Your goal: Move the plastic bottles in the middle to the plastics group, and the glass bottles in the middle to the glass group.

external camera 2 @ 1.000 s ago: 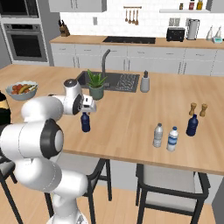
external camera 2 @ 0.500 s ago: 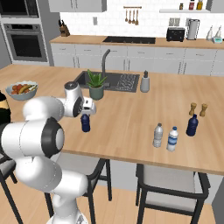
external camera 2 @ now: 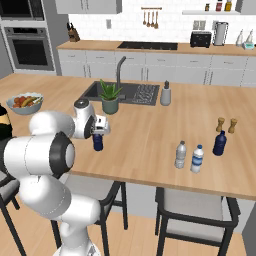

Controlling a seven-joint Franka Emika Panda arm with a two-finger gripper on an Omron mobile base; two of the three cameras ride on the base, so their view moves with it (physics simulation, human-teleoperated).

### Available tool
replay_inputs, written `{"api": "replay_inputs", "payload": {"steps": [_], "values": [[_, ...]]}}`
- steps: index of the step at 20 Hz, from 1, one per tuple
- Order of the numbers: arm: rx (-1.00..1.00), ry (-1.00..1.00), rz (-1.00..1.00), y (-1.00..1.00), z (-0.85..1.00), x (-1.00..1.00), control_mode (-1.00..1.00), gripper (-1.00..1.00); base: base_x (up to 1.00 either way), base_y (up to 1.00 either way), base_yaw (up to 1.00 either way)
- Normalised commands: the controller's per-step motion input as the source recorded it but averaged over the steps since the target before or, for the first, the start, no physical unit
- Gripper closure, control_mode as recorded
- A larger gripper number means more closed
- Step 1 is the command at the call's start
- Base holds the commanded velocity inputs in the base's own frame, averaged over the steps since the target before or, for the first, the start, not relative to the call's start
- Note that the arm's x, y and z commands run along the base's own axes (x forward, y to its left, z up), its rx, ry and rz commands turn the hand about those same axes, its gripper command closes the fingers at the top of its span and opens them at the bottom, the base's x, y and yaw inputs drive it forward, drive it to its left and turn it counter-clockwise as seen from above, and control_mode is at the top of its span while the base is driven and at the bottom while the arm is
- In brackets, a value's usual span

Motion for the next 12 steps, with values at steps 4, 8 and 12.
{"api": "replay_inputs", "payload": {"steps": [4, 8, 12], "values": [[0.0, 0.0, 0.0, 0.0, 0.0, 0.27, -1.0, -1.0, 0.0, 0.0, 0.0], [0.0, 0.0, 0.0, 0.0, -0.03, 0.2, -1.0, -1.0, 0.0, 0.0, 0.0], [0.0, 0.0, 0.0, 0.0, -0.07, 0.09, -1.0, -1.0, 0.0, 0.0, 0.0]]}}
